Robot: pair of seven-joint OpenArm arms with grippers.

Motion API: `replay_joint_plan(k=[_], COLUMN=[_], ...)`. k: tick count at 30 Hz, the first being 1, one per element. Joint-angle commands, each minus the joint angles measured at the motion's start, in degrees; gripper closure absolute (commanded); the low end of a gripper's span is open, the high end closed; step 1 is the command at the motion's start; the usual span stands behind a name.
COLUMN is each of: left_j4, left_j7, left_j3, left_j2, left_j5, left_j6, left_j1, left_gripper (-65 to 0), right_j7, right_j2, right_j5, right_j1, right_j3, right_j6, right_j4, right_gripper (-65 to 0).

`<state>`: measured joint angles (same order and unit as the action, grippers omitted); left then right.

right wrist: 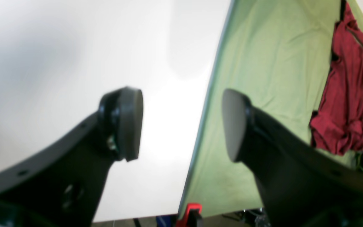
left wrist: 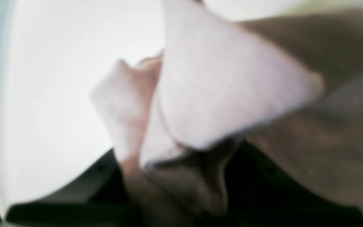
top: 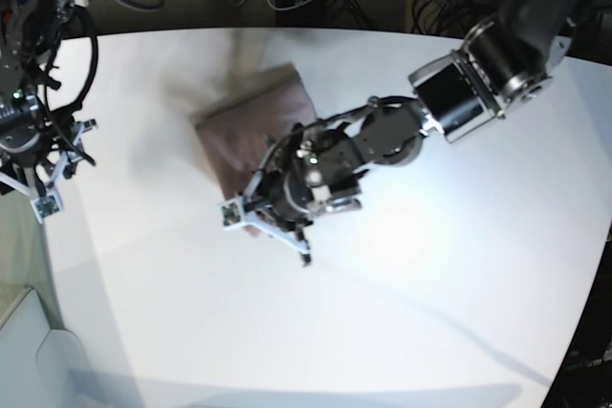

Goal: Layout the t-shirt on the table in an organized manner, then fold the t-shirt properly
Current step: 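Press and flatten the folded shirt with the left gripper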

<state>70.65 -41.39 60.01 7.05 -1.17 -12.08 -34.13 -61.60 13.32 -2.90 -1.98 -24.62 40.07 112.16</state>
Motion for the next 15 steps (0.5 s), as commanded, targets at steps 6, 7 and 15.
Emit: replay_joint_plan(k=[6, 7, 15], left_j4=[-9.4, -10.7, -12.9], left_j7=[0.8, 0.8, 1.1], left_j3=[5.1, 5.1, 5.1], left_j2=[-6.6, -7.4, -11.0], left_j5=[7.7, 8.9, 17.9], left_j6=[-11.0, -12.5, -14.3], left_j1=[-4.1, -4.1, -4.2], left_gripper=[-0.1, 0.0, -0.5], right_j7=[0.7, 0.7, 0.7], right_j2=[0.8, 0.8, 0.8], right_j5=[-0.1, -0.1, 0.1], right_j1=[-0.5, -1.1, -1.9], right_j3=[-0.5, -1.2, -2.4], right_j6=[-0.1, -0.1, -0.1], right_j4=[1.1, 1.1, 1.1], right_gripper=[-35.5, -35.5, -35.5])
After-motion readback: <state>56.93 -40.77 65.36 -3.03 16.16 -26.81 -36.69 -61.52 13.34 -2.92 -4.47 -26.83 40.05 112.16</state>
